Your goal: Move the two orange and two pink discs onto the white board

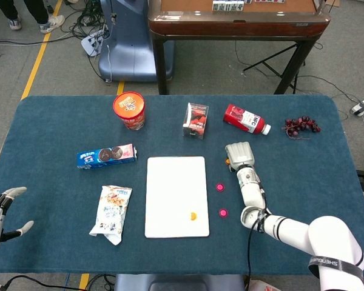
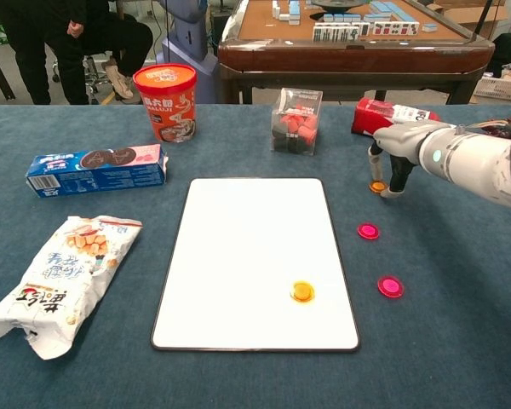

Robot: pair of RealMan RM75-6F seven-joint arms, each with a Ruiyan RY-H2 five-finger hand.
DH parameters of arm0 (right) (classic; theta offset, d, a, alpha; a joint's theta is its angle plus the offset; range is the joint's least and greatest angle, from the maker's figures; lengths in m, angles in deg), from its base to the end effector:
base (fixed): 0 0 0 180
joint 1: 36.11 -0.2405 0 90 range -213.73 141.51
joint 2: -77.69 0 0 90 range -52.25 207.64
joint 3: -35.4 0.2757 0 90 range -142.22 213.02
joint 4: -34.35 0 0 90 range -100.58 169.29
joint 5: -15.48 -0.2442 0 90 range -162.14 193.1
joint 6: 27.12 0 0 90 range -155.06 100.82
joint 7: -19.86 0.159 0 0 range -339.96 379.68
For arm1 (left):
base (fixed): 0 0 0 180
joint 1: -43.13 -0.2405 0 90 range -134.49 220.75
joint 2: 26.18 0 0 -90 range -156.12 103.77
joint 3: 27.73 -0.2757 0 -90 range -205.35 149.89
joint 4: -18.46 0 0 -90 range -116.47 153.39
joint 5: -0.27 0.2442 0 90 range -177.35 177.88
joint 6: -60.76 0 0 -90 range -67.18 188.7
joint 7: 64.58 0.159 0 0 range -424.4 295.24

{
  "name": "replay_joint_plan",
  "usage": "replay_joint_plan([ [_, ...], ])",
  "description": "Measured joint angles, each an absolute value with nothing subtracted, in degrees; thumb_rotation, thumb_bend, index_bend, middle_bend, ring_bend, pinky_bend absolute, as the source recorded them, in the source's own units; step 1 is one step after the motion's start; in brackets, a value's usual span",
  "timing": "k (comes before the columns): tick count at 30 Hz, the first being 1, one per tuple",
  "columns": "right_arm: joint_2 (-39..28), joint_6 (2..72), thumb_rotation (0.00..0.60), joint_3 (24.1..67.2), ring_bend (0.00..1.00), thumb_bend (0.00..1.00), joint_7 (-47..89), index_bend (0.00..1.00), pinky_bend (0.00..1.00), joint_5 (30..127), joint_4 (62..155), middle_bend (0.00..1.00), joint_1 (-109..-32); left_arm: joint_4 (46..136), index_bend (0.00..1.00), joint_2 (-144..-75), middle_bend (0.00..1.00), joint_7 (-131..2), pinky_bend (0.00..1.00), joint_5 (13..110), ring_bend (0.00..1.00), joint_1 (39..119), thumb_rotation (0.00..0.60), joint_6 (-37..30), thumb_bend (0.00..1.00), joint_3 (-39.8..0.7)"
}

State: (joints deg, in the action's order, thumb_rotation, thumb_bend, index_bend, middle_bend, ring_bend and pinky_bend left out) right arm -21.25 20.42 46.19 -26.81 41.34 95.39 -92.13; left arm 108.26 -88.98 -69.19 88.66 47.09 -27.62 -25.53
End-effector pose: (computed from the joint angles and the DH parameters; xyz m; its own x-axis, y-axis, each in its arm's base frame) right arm -0.1946 -0.4646 -0.0826 0.6529 -0.3723 0.6596 -0.7358 -0.1054 0.6689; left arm -0.3483 0.1928 0.1534 0.3848 -0.0390 0.9222 0.9217 -0.0364 -0.3862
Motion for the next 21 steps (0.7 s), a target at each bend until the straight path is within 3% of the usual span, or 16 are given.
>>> replay_joint_plan([
  [12, -20.72, 20.27, 0.6, 46.31, 1.0, 0.28, -25.72, 0.55, 1.0, 42.75, 96.61, 1.0, -91.83, 108.21, 0.28, -89.03, 0.26, -69.08, 0.53, 88.57, 0.31, 47.13, 0.6, -27.52, 0.07, -25.5],
  [21, -17.27, 22.25, 0.6, 46.32, 1.0, 0.28, -24.26, 0.55, 1.0, 46.81, 105.78, 1.0, -91.32, 108.04, 0.28, -89.21, 0.26, -68.77, 0.53, 88.08, 0.31, 47.24, 0.6, -27.22, 0.07, -25.32],
])
